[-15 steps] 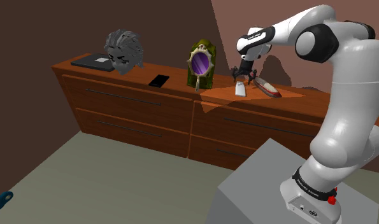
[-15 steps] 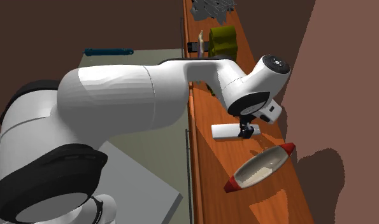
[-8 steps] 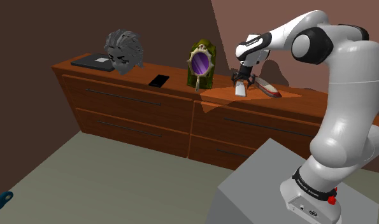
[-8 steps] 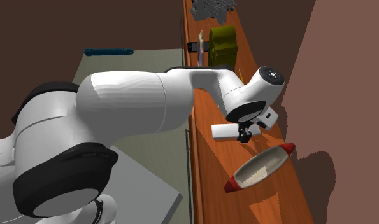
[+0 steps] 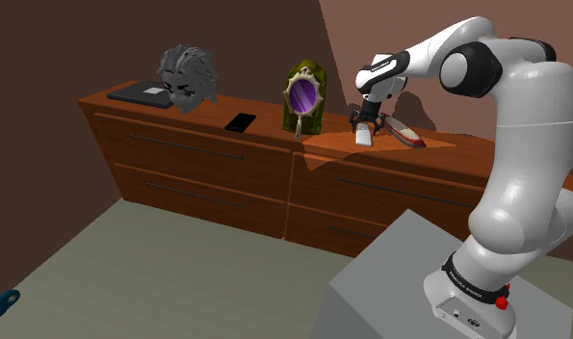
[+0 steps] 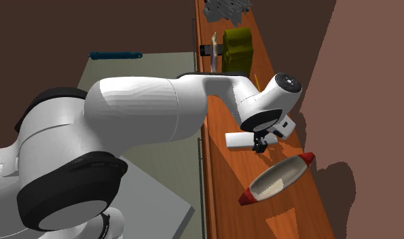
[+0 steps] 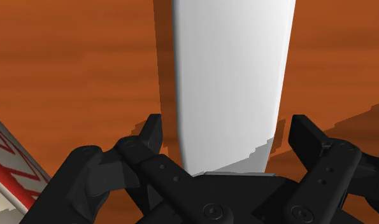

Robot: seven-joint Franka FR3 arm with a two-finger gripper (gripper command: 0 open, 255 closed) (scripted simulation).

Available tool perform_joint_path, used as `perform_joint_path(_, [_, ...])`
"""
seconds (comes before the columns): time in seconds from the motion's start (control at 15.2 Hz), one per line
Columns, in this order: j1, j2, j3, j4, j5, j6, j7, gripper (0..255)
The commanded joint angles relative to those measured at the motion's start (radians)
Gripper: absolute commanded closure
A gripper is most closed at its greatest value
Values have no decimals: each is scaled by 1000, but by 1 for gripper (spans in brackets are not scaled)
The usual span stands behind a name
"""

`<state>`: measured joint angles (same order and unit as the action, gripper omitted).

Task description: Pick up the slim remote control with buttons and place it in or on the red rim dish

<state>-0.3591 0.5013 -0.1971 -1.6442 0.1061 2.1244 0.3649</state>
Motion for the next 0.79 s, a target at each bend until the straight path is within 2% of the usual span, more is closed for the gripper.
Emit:
perform_joint_path(0.0, [0,0,0,0,0,0,0,255])
perform_joint_path(0.73, [1,-12,-2,9,-3,-21,2,255])
